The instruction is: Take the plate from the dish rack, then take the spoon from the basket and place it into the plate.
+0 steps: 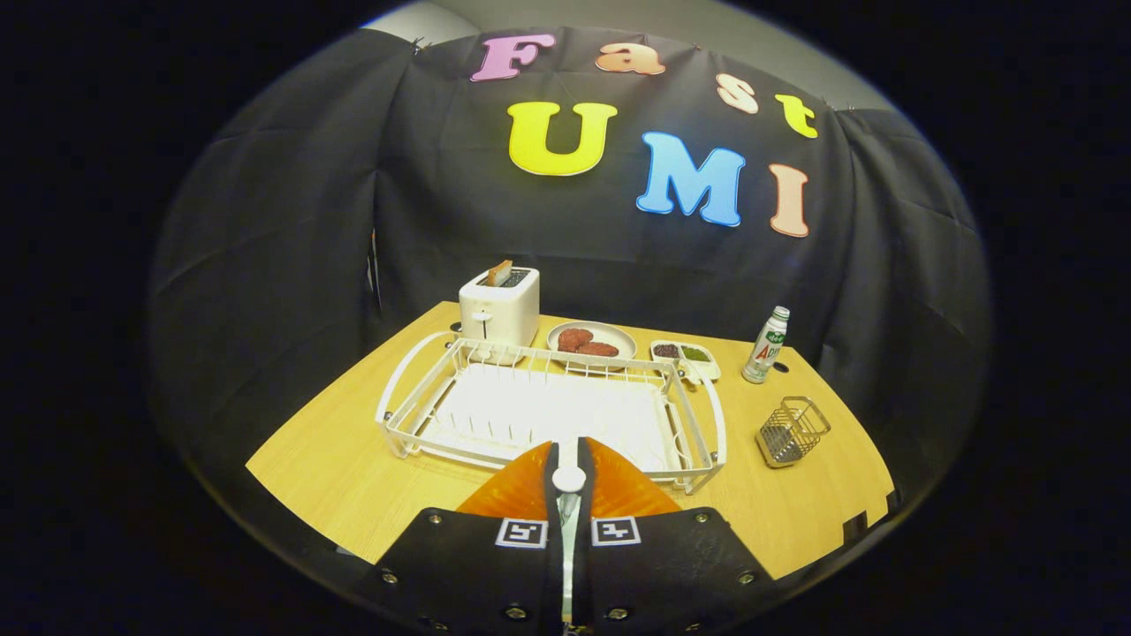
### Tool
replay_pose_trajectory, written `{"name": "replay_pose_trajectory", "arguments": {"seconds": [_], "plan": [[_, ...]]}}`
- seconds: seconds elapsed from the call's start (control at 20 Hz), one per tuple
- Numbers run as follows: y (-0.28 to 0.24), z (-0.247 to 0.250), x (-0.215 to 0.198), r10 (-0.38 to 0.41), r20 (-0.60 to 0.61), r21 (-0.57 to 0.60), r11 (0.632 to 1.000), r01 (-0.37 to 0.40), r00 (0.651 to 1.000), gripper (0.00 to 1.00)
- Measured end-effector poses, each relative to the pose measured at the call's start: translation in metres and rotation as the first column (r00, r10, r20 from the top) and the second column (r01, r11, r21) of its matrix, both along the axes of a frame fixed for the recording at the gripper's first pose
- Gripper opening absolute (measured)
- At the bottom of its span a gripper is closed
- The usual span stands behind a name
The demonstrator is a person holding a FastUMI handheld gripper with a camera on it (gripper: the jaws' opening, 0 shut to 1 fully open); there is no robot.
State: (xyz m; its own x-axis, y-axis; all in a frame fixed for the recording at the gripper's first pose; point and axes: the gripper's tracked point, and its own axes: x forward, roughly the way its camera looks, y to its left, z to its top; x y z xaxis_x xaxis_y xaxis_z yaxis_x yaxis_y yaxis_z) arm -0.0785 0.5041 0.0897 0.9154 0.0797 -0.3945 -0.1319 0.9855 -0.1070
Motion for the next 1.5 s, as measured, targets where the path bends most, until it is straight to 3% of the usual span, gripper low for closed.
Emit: {"name": "replay_pose_trajectory", "arguments": {"seconds": [0.4,0.7,0.8,0.85,1.25,1.5], "plan": [[0.012,-0.035,-0.002,0.045,-0.067,0.073,0.997,-0.04,0.997,0.05],[0.0,-0.033,0.001,0.054,-0.06,0.081,0.996,-0.049,0.997,0.2],[-0.012,-0.029,0.002,0.027,-0.051,0.064,0.998,-0.023,0.998,0.46],[-0.013,-0.025,0.004,0.026,-0.046,0.07,0.997,-0.023,0.999,0.54],[-0.047,0.018,0.021,-0.028,0.033,0.032,0.999,0.027,0.999,0.54],[-0.085,0.091,0.032,-0.092,0.164,0.051,0.995,0.084,0.982,0.54]]}}
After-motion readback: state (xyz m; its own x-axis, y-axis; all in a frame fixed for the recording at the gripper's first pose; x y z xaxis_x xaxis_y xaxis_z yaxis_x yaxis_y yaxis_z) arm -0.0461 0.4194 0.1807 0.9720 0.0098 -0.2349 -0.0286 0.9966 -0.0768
